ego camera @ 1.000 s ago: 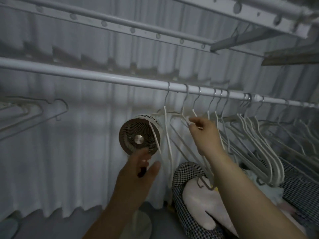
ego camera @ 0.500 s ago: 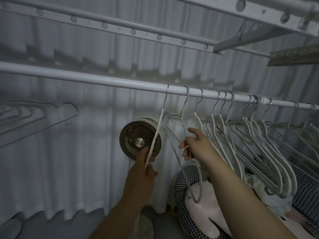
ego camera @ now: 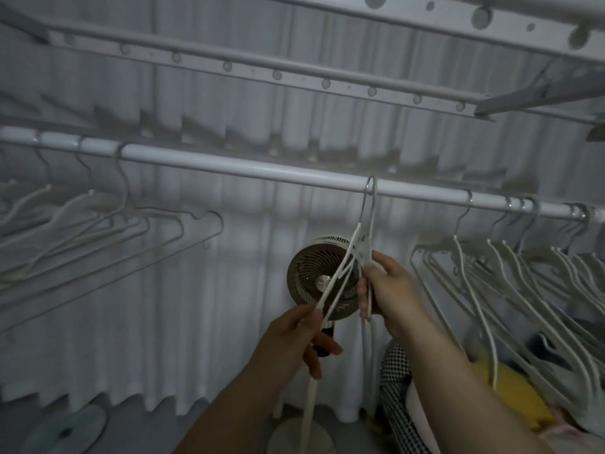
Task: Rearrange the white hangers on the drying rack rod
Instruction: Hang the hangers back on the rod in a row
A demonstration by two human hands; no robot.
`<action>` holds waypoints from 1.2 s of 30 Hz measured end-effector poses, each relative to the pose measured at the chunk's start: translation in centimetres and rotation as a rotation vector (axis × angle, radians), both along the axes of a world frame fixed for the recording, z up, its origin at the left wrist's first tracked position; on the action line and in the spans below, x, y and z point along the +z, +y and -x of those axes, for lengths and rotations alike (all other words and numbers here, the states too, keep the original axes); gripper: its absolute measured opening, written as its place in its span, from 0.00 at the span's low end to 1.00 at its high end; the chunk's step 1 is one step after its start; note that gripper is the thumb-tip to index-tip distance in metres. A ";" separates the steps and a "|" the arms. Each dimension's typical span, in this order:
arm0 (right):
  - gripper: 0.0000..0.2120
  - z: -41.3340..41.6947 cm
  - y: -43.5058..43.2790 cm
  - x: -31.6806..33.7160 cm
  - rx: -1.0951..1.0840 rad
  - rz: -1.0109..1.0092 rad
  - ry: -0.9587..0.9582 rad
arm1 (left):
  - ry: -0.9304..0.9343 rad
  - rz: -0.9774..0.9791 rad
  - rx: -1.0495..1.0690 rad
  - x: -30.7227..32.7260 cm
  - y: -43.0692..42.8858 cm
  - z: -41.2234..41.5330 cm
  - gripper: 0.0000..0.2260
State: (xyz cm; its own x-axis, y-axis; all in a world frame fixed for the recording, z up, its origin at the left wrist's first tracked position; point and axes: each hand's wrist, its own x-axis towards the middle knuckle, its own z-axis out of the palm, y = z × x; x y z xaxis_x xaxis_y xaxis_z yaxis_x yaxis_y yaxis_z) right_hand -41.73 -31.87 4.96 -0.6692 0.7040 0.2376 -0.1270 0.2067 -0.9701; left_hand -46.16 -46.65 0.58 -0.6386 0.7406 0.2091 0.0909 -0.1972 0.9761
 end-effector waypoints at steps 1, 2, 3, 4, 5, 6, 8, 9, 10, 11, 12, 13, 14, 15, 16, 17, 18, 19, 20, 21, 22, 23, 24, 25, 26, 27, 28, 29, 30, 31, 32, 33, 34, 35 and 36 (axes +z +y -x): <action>0.12 0.6 -0.9 0.0 0.011 -0.001 -0.002 | -0.011 -0.018 0.022 -0.1 -0.9 0.5 0.07; 0.12 1.3 -1.8 -0.1 0.024 0.007 0.001 | -0.018 -0.035 0.050 -0.1 -1.7 1.0 0.07; 0.11 2.0 -2.6 -0.1 0.039 0.015 0.001 | -0.014 -0.048 0.081 -0.2 -2.6 1.5 0.08; 0.12 2.7 -3.6 -0.1 0.056 0.018 -0.005 | -0.004 -0.054 0.109 -0.3 -3.6 2.0 0.09; 0.13 3.5 -4.5 -0.1 0.072 0.018 -0.013 | 0.009 -0.056 0.137 -0.3 -4.6 2.6 0.09; 0.14 4.3 -5.4 -0.1 0.083 0.015 -0.021 | 0.025 -0.054 0.168 -0.4 -5.6 3.2 0.09; 0.16 5.9 -7.3 0.0 0.092 -0.003 -0.032 | 0.071 -0.048 0.246 -0.5 -7.7 4.5 0.09; 0.16 6.7 -8.3 0.0 0.103 -0.012 -0.036 | 0.094 -0.047 0.287 -0.6 -8.8 5.2 0.09; 0.16 7.5 -9.3 0.0 0.122 -0.016 -0.035 | 0.115 -0.044 0.321 -0.7 -9.8 5.9 0.09; 0.17 8.3 -10.3 -0.1 0.145 -0.017 -0.029 | 0.135 -0.041 0.352 -0.8 -10.8 6.5 0.09; 0.17 9.2 -11.2 -0.2 0.167 -0.017 -0.022 | 0.151 -0.038 0.382 -0.9 -11.7 7.1 0.08; 0.18 9.9 -12.1 -0.2 0.184 -0.018 -0.017 | 0.160 -0.039 0.412 -1.0 -12.6 7.7 0.07; 0.19 10.7 -13.0 -0.3 0.199 -0.024 -0.018 | 0.161 -0.039 0.441 -1.0 -13.4 8.2 0.07; 0.19 11.4 -13.8 -0.3 0.210 -0.038 -0.023 | 0.159 -0.038 0.467 -1.1 -14.2 8.8 0.07; 0.19 12.0 -14.5 -0.4 0.218 -0.053 -0.027 | 0.156 -0.032 0.488 -1.2 -14.8 9.3 0.07; 0.19 12.7 -15.1 -0.4 0.220 -0.065 -0.029 | 0.156 -0.026 0.503 -1.3 -15.4 9.7 0.07; 0.18 13.3 -15.6 -0.5 0.218 -0.070 -0.026 | 0.158 -0.022 0.513 -1.3 -15.9 10.0 0.07; 0.18 13.8 -16.0 -0.5 0.215 -0.069 -0.021 | 0.163 -0.023 0.522 -1.4 -16.3 10.3 0.06; 0.17 14.3 -16.3 -0.6 0.214 -0.066 -0.015 | 0.167 -0.025 0.530 -1.4 -16.5 10.6 0.06; 0.16 14.7 -16.6 -0.6 0.216 -0.064 -0.012 | 0.172 -0.027 0.541 -1.4 -16.7 10.9 0.06; 0.15 15.0 -16.8 -0.6 0.218 -0.064 -0.012 | 0.177 -0.029 0.553 -1.4 -16.8 11.1 0.06; 0.15 15.3 -17.1 -0.6 0.221 -0.066 -0.013 | 0.175 -0.032 0.566 -1.4 -16.9 11.3 0.06; 0.14 15.5 -17.2 -0.5 0.222 -0.069 -0.013 | 0.166 -0.037 0.576 -1.4 -17.0 11.5 0.06; 0.14 15.7 -17.4 -0.5 0.223 -0.070 -0.011 | 0.154 -0.041 0.582 -1.4 -17.1 11.7 0.06; 0.15 15.9 -17.5 -0.5 0.222 -0.072 -0.010 | 0.147 -0.041 0.585 -1.4 -17.1 11.9 0.07; 0.15 16.0 -17.6 -0.5 0.221 -0.077 -0.013 | 0.145 -0.037 0.585 -1.5 -17.1 12.0 0.07; 0.16 16.1 -17.7 -0.5 0.219 -0.083 -0.016 | 0.147 -0.030 0.586 -1.5 -17.0 12.1 0.07; 0.16 16.2 -17.7 -0.6 0.216 -0.087 -0.016 | 0.151 -0.019 0.587 -1.6 -17.0 12.2 0.07; 0.16 16.2 -17.8 -0.6 0.211 -0.088 -0.013 | 0.158 -0.009 0.590 -1.7 -17.0 12.3 0.08; 0.17 16.2 -17.7 -0.7 0.206 -0.088 -0.008 | 0.168 -0.002 0.592 -1.8 -16.9 12.4 0.08; 0.17 16.1 -17.6 -0.7 0.200 -0.088 -0.003 | 0.177 0.001 0.594 -1.9 -16.9 12.4 0.08; 0.17 16.1 -17.6 -0.7 0.194 -0.090 0.003 | 0.179 -0.001 0.594 -2.0 -16.8 12.5 0.08; 0.16 16.0 -17.4 -0.7 0.189 -0.092 0.009 | 0.178 -0.008 0.591 -2.1 -16.7 12.6 0.08; 0.16 16.0 -17.3 -0.8 0.182 -0.093 0.012 | 0.181 -0.013 0.589 -2.1 -16.6 12.6 0.08; 0.16 15.9 -17.2 -0.8 0.174 -0.094 0.013 | 0.186 -0.019 0.592 -2.2 -16.5 12.7 0.07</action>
